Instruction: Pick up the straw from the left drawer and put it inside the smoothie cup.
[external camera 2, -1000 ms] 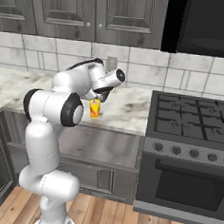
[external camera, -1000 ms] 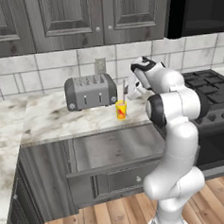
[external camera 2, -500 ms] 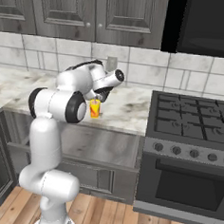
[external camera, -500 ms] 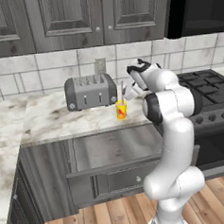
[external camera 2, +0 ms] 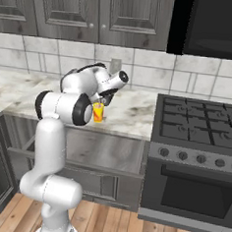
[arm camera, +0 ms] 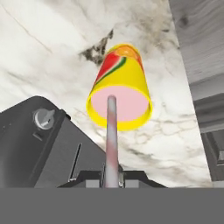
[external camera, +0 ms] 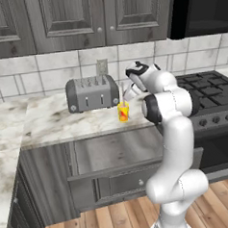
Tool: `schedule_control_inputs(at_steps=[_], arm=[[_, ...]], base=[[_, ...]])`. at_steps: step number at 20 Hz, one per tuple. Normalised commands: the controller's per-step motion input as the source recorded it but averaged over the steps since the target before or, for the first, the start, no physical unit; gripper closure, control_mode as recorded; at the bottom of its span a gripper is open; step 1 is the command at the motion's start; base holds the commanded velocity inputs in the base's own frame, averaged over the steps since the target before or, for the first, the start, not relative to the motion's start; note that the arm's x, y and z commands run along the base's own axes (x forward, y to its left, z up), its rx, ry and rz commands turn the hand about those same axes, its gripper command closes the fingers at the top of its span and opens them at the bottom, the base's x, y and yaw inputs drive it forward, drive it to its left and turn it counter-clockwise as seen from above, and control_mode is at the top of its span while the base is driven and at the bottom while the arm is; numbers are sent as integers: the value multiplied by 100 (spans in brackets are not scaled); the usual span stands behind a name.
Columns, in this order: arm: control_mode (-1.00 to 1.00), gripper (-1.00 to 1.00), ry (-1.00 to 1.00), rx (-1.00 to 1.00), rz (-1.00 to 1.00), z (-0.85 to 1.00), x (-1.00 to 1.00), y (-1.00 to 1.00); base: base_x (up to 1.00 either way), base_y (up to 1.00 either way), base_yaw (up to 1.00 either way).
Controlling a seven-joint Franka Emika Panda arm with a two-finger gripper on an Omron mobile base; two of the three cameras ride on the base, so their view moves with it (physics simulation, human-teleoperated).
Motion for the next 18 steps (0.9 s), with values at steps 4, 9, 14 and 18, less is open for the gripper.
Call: schedule_control_inputs(at_steps=[4,9,14,18], arm=[[-100,100,2,2,-7,-6,19,0],[-100,100,0,5,-7,0,13,0],[-100,100,1,3,-8,-8,7,0],[-100,100,3,0,-7,-23,4,5]], base=[[0,0,0],[0,0,0],[0,0,0],[0,0,0]])
